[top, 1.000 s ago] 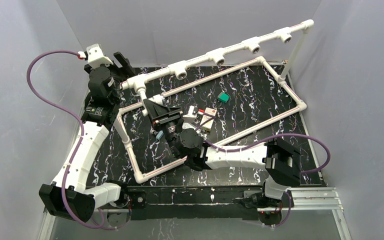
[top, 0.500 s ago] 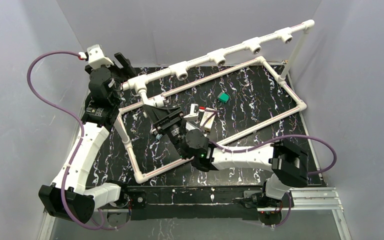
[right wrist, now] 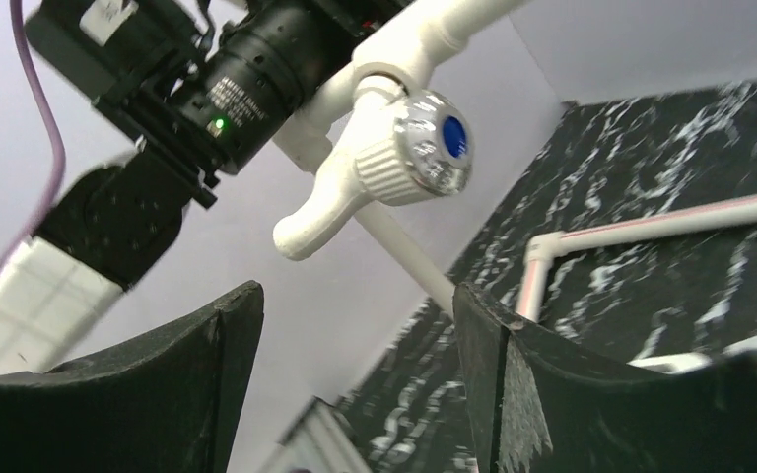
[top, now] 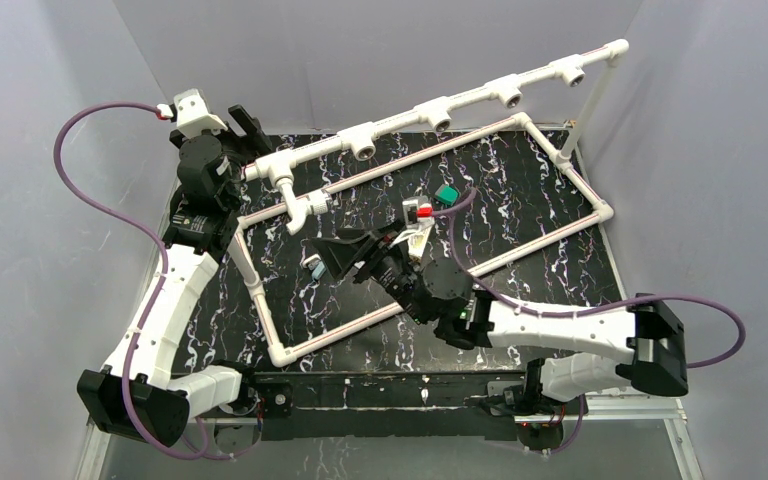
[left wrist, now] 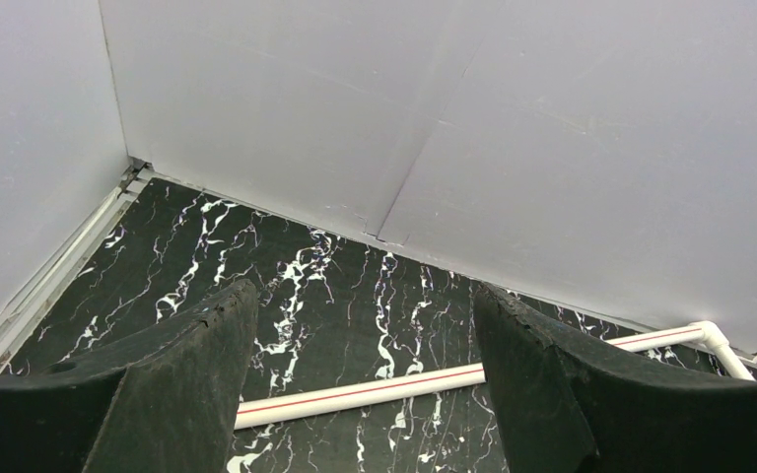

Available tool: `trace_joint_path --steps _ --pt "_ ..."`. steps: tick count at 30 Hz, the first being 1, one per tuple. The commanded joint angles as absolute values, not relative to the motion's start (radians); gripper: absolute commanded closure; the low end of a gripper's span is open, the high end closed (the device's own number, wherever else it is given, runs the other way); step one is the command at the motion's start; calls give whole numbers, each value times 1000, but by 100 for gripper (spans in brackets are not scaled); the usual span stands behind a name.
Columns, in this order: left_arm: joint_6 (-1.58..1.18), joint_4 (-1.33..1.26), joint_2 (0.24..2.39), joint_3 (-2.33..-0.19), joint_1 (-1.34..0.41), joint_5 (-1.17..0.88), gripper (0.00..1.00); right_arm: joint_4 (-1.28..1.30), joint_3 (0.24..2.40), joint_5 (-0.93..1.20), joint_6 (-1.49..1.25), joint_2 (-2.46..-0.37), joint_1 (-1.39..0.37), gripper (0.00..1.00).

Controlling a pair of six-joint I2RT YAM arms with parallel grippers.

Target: Install the water faucets

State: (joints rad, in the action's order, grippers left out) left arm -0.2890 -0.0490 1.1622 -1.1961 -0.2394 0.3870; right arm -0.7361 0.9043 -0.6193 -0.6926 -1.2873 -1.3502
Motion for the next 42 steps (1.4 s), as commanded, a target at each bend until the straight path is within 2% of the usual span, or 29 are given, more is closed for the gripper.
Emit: trace_joint_path --steps 1,9,15,19,27,36,42 --pt "-276 333 1251 -1072 -264 293 22 -512 1036 -470 -186 -1225 -1353 22" --pt "-276 332 1253 -1071 -265 287 22 -246 1154 -211 692 -1187 -1361 20" --pt "-272 332 1248 -1070 -264 290 22 -244 1178 -247 1206 -1229 -1386 15" --pt "-272 333 1248 -1065 -265 291 22 -371 1145 -284 1511 -1283 -1392 14" --pt "-266 333 1261 -1075 -264 294 22 -468 1233 -321 1701 -1418 -1392 16" --pt "-266 335 1267 -1081 -265 292 22 -475 1285 -335 1663 -1492 -1347 18" --pt "-267 333 1273 -1076 -265 291 22 -484 1276 -319 1617 -1510 -1328 23"
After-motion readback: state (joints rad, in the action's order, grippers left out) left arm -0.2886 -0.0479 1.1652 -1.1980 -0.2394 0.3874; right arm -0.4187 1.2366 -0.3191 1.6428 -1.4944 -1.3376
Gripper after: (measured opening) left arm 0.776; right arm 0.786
